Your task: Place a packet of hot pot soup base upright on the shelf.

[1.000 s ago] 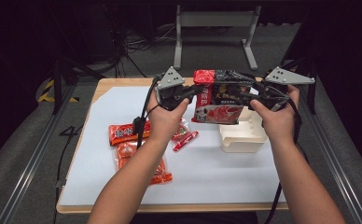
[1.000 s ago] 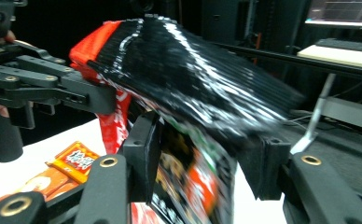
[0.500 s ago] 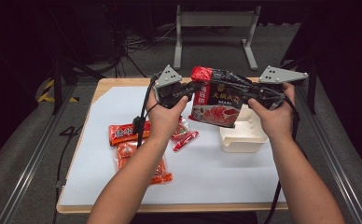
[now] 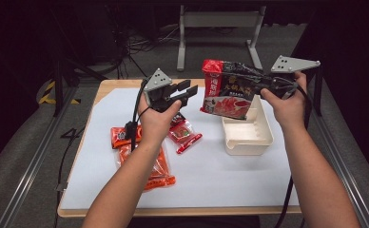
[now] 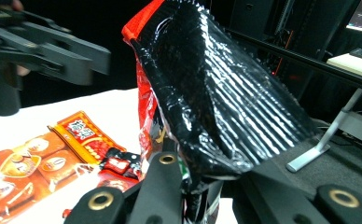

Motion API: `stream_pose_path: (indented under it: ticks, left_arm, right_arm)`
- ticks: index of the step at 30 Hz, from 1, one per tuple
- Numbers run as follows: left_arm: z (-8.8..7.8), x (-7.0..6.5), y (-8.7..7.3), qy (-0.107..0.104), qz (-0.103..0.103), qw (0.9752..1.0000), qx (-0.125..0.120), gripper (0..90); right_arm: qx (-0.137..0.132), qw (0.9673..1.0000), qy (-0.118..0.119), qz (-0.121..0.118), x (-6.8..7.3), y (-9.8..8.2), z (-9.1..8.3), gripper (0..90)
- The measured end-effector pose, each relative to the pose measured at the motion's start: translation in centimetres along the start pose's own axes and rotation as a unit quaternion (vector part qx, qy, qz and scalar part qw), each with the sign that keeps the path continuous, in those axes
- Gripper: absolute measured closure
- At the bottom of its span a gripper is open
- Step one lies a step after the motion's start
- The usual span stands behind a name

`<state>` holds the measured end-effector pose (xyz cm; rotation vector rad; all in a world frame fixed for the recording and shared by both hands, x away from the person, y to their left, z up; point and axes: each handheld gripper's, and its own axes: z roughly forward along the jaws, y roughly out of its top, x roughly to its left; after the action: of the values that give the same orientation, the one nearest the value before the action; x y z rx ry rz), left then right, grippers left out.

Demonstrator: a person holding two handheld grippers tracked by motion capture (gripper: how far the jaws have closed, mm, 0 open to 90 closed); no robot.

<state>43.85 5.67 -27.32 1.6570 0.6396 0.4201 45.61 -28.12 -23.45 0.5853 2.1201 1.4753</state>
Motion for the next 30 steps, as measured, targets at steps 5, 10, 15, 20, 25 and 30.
stream_pose_path:
  ticks: [5,10,15,20,25,30]
  left_arm:
    - [-1.3,0.0,0.0,0.019,0.011,0.9998,0.001,60.7]
    - [-2.3,0.4,-0.6,0.038,0.019,0.9991,0.007,56.9]
    - [-3.5,1.1,-1.9,0.052,0.013,0.9985,0.014,55.7]
    - [-4.7,1.4,-2.5,0.062,0.013,0.9978,0.022,53.6]
    - [-5.5,1.5,-3.0,0.069,0.013,0.9973,0.024,52.0]
    - [-6.7,1.7,-3.8,0.079,0.012,0.9963,0.031,51.4]
  right_arm:
    - [0.008,1.0000,-0.003,-0.004,-2.0,-0.3,0.1,84.4]
    - [0.013,0.9998,-0.010,-0.007,-3.5,-0.8,-0.1,84.3]
    - [0.016,0.9997,-0.012,-0.012,-4.8,-1.3,-0.1,84.2]
    - [0.022,0.9995,-0.009,-0.020,-6.0,-1.6,0.2,83.9]
    - [0.024,0.9992,-0.011,-0.031,-6.9,-2.0,0.4,83.8]
    - [0.027,0.9991,-0.012,-0.031,-7.8,-2.4,0.4,83.6]
